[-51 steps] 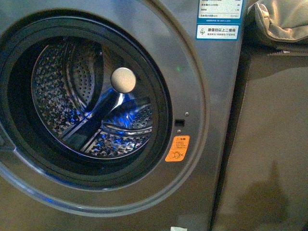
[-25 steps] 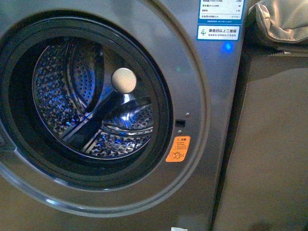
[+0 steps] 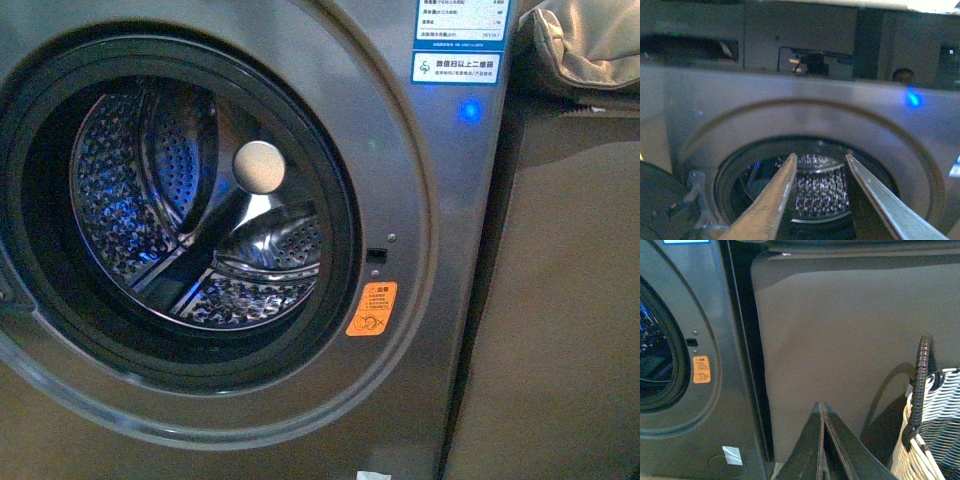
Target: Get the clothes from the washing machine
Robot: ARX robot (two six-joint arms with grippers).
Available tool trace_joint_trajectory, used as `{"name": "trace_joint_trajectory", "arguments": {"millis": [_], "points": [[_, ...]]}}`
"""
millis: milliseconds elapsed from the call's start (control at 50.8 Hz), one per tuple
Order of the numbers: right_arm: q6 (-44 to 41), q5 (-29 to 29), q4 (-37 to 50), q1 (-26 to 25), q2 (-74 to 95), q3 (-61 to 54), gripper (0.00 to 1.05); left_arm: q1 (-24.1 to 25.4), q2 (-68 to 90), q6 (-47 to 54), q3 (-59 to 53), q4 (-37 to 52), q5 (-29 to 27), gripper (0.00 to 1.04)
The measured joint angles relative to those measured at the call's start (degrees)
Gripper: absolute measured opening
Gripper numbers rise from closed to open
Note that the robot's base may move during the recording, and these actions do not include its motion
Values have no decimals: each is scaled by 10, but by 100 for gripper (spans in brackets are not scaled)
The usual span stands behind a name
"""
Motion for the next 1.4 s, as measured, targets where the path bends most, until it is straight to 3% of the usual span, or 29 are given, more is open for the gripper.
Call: {"name": "trace_joint_trajectory", "arguments": {"millis": [118, 177, 650, 690, 768, 1399], "points": [[0, 1, -12, 0, -16, -6, 2, 24, -39, 4, -122, 43, 35, 9], [0, 1, -59, 0, -50, -6, 2, 37, -57, 4, -167, 60, 46, 2], [0, 0, -88, 0, -117, -30, 2, 122, -208, 5, -404, 147, 122, 4], [0, 0, -88, 0, -117, -30, 2, 146, -223, 6, -420, 148, 162, 4], [0, 0, -88, 0, -117, -30, 2, 177, -244, 6, -444, 150, 175, 4], [0, 0, -88, 0, -117, -30, 2, 181, -385, 6, -530, 100, 180, 4]]}}
